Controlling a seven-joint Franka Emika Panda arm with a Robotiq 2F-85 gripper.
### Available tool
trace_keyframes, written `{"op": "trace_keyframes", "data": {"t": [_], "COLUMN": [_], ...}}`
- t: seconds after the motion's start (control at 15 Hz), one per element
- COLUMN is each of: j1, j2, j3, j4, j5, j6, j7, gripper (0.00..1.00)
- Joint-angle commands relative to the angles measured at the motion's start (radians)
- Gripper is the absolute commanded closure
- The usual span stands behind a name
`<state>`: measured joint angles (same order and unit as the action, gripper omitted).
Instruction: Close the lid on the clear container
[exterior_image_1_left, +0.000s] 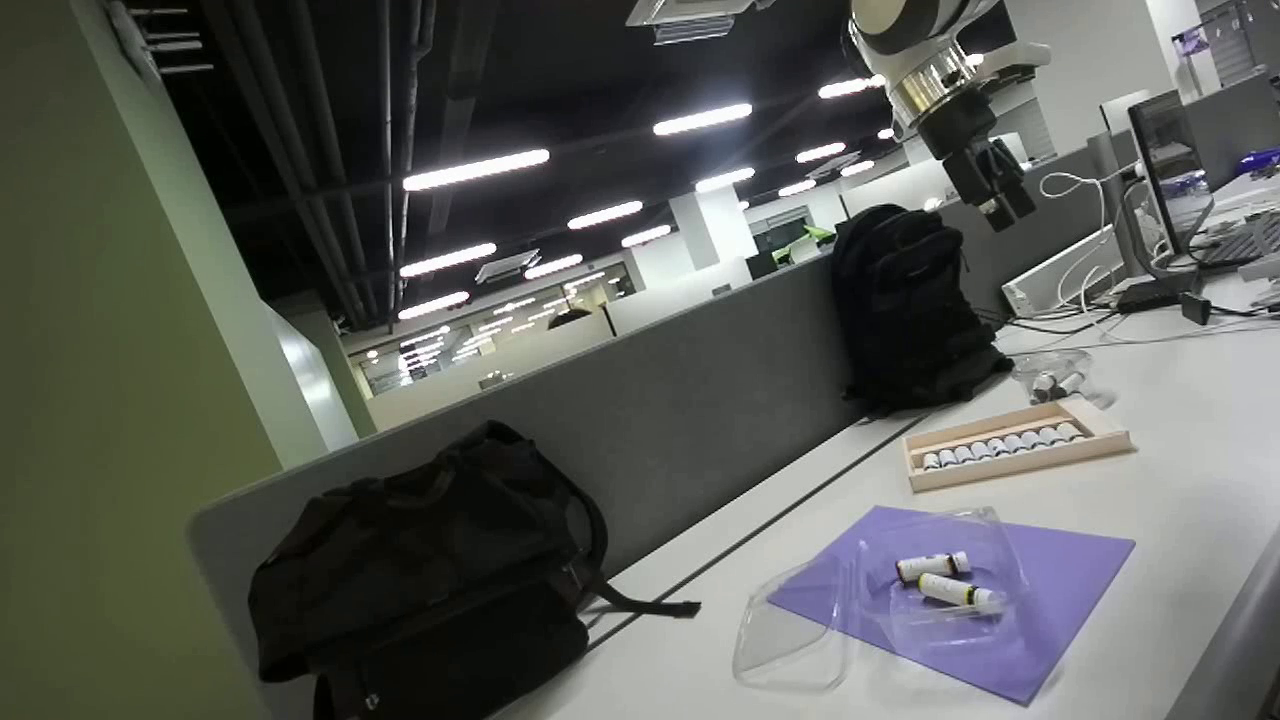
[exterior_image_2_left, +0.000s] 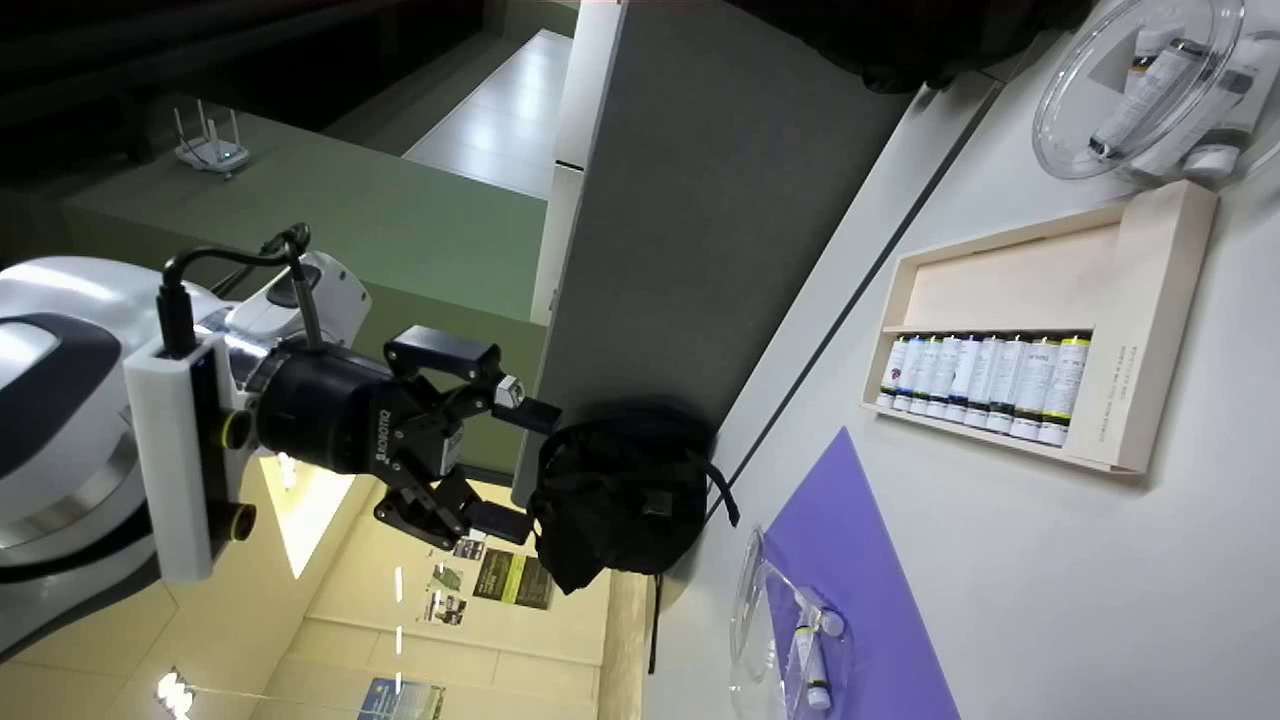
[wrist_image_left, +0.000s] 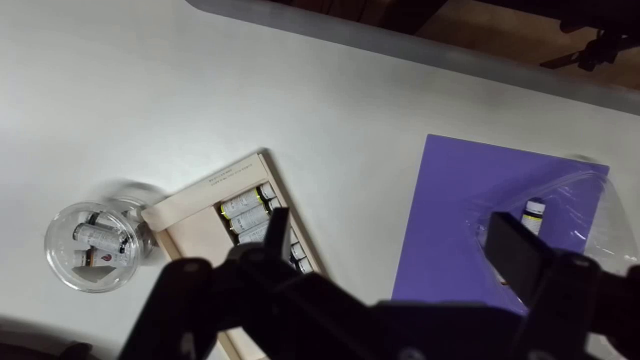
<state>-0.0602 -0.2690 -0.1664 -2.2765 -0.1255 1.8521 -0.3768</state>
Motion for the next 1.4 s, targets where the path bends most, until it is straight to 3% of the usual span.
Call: {"op": "trace_keyframes", "data": {"t": [0.0, 0.27, 0.6, 1.33], "j1": [0.011, 0.029, -0.01, 0.043], "j2": [0.111, 0.351, 0.663, 1.211], "j3": [0.004, 0.019, 0.121, 0.309], "j4": [0.077, 0.253, 0.521, 1.091], "j5": [0.021, 0.153, 0.305, 0.303], "j6": [0.04, 0.052, 0.01, -0.193], "j7": [-0.059, -0.224, -0.36, -0.269], "gripper": [0.0, 0.0, 0.0, 0.0]}}
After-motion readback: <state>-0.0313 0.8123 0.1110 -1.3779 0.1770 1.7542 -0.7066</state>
